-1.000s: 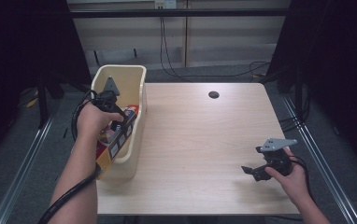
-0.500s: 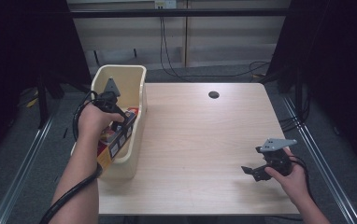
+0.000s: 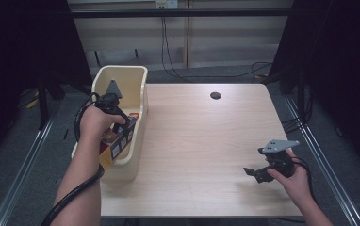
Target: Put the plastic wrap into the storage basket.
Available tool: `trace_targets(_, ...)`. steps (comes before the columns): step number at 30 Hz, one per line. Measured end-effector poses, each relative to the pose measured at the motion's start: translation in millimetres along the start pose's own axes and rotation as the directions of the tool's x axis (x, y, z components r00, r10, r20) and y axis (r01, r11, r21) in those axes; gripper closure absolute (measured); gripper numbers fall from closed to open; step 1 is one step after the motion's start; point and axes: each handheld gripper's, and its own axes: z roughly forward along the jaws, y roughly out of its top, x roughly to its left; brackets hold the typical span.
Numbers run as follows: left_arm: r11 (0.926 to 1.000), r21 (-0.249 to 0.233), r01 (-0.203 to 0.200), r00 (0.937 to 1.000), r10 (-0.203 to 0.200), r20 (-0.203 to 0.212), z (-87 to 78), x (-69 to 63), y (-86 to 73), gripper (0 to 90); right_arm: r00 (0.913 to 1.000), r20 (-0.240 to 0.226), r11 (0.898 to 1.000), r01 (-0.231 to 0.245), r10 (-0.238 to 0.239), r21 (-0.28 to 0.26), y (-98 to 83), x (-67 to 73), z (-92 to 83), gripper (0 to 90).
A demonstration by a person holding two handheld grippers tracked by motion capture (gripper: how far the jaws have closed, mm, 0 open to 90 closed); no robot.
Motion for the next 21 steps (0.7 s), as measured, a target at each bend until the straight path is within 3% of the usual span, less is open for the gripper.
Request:
trace_targets(6, 1.0, 0.003, -0.006, 1.0, 0.006, 0.004, 0.1, -0.4, 0.3, 38.0, 1.0, 0.001, 1.0, -0.006, 0.006, 0.001, -0.8, 0.3, -1.0, 3.5)
trace_targets(13, 0.9974, -0.071, 0.013, 0.9997, -0.011, 0.019, -16.3, -3.9, 0.6, 35.3, 1.0, 0.002, 1.0, 0.0, 0.0, -0.003, -0.3, 0.6, -1.2, 3.5)
trace_targets(15, 0.9963, -0.086, 0.009, 0.9992, -0.005, 0.041, -22.3, -6.8, 0.8, 35.4, 1.0, 0.002, 1.0, -0.001, 0.001, -0.003, -0.1, 0.5, -1.0, 3.5)
trace_targets(21, 0.9924, -0.119, -0.033, 0.9985, 0.038, 0.04, -35.2, -22.0, 3.0, 33.1, 1.0, 0.005, 1.0, -0.002, 0.002, 0.001, -0.1, 0.9, -2.4, 3.5)
